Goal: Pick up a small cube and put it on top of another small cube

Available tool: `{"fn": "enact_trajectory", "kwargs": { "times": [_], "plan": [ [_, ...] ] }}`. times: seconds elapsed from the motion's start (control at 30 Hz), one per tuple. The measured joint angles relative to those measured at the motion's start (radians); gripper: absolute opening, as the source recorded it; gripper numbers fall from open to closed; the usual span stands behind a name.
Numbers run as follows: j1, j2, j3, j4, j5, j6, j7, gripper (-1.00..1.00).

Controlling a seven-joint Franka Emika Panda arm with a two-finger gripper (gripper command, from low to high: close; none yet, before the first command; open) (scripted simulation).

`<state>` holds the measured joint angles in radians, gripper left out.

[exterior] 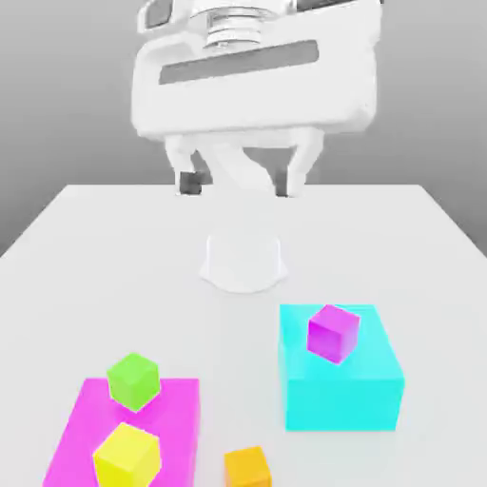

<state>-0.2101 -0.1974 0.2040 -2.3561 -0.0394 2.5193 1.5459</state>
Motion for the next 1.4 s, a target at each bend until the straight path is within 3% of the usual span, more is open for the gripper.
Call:
{"fn": "enact_trajectory", "kwargs": {
  "times": [0.43, 0.6, 0.63, 0.83, 1.03, 1.4],
  "plan": [
    [0.032, 0.447, -0.032, -0.041, -0.079, 0.160, 0.583, 0.00],
    [0.073, 0.625, -0.080, -0.018, -0.110, 0.277, 0.669, 0.00],
    [0.082, 0.658, -0.091, -0.011, -0.119, 0.303, 0.677, -1.00],
    [0.087, 0.675, -0.097, -0.008, -0.123, 0.318, 0.681, -1.00],
    [0.052, 0.514, -0.055, -0.039, -0.070, 0.190, 0.633, -1.00],
    [-0.118, 0.367, -0.073, 0.095, 0.007, -0.088, 0.161, -1.00]
  ]
}}
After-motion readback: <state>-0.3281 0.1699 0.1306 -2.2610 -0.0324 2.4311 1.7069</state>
